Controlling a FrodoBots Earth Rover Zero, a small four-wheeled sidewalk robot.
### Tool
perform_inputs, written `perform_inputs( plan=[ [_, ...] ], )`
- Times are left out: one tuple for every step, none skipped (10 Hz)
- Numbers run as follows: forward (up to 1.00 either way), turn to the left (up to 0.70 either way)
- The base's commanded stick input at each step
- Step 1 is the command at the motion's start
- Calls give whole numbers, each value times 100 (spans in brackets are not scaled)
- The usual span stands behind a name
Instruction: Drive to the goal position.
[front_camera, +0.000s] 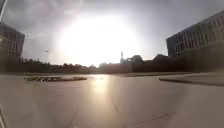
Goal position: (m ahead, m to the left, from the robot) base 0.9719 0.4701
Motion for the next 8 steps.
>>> perform_inputs(
  plan=[
    [70, 0],
    [70, 0],
    [70, 0],
    [70, 0],
    [70, 0],
    [70, 0],
    [70, 15],
    [70, 35]
  ],
)
